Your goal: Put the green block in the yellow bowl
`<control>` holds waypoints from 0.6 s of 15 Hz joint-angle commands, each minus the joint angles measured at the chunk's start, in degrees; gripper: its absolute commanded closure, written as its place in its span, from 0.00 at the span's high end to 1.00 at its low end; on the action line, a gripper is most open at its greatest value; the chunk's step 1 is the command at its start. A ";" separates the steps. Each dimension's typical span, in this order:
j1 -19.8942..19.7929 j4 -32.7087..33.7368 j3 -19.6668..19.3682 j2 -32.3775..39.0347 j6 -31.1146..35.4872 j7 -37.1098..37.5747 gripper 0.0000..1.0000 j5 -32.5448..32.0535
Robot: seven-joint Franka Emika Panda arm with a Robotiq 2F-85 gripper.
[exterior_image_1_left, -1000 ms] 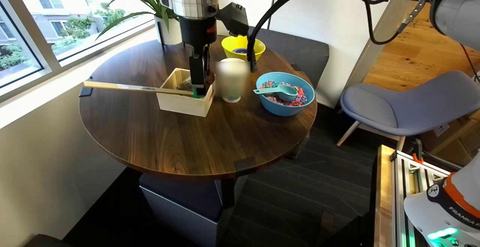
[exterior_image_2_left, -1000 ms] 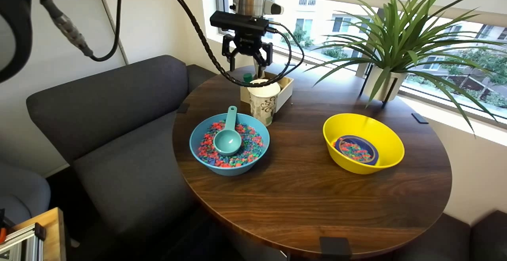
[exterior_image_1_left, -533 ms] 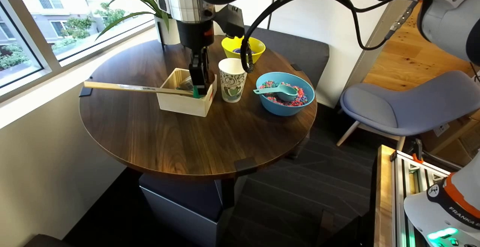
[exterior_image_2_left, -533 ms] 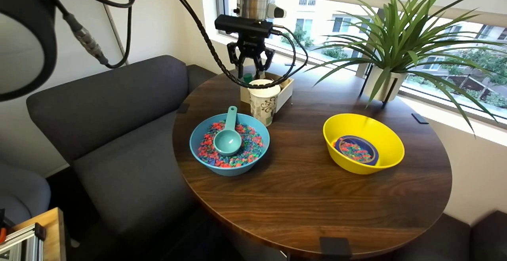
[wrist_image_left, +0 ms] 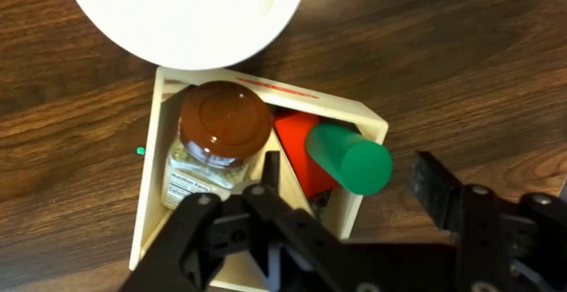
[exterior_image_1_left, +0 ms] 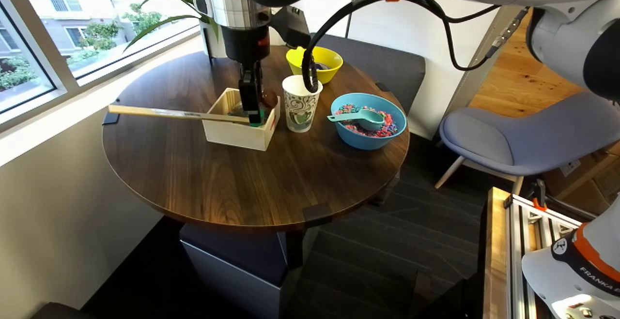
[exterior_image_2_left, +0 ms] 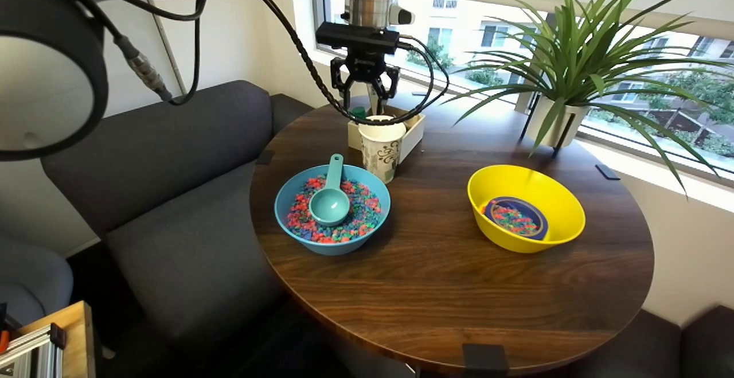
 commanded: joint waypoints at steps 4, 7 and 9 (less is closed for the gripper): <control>0.60 6.82 0.08 4.32 -4.65 -3.31 0.43 -0.33; 0.70 8.48 0.12 5.29 -6.01 -4.17 0.14 -0.28; 0.91 9.15 0.09 4.98 -6.63 -4.79 0.08 -0.50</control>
